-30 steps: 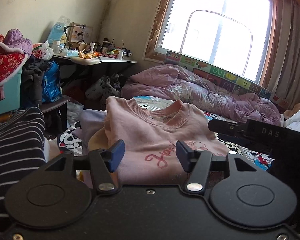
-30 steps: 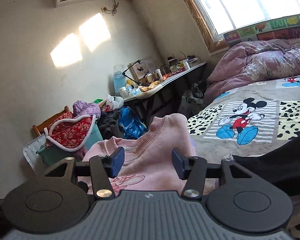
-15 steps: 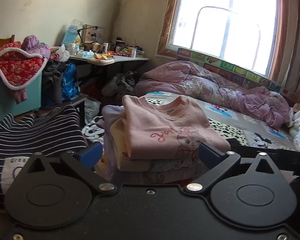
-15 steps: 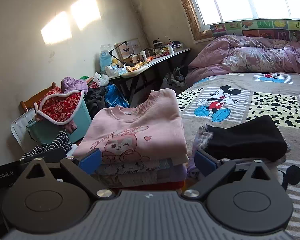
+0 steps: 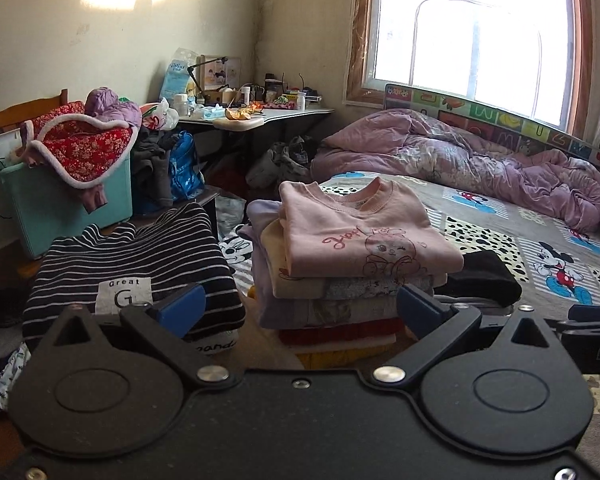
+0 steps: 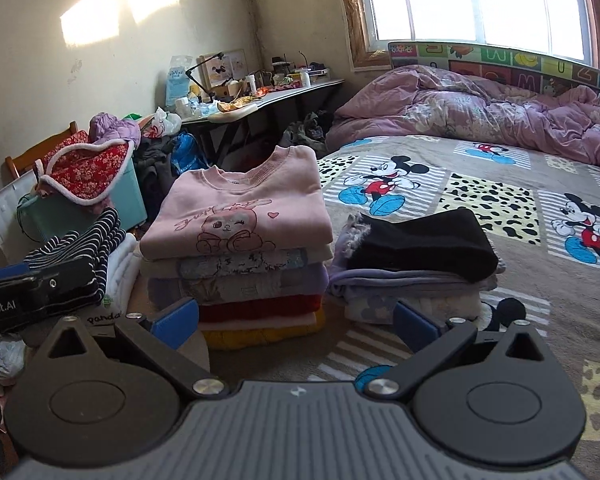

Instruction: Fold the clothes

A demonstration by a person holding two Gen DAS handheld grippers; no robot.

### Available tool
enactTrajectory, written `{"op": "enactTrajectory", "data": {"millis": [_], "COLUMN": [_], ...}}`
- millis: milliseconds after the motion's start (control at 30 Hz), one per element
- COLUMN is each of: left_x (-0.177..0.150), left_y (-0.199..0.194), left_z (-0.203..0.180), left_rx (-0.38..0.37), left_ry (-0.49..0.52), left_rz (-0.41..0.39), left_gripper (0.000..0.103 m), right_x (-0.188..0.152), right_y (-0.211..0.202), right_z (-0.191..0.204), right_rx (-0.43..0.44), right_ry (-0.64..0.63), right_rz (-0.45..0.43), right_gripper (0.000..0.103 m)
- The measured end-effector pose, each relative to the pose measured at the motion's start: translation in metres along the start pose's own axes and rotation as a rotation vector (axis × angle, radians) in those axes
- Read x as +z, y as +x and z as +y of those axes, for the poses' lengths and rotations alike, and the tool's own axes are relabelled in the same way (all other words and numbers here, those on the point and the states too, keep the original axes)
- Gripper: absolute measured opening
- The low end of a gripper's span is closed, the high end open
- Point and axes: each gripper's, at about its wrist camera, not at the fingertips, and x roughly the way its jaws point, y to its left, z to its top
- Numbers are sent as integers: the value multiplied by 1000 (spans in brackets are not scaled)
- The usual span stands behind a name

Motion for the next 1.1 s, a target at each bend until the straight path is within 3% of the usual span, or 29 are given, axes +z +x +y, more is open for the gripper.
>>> {"op": "enactTrajectory", "data": {"millis": [1100], "left_x": [-20], "left_y": [-107], "left_z": [-25], "left_rx": [54], "left_ry": [39], "left_rz": [-108], "left_gripper": [103], "right_x": [-31], "right_y": [-109], "right_z": [23], "right_rx": [-11], "right_ry": [-42], "right_rz": [-50], "right_gripper": [103]}}
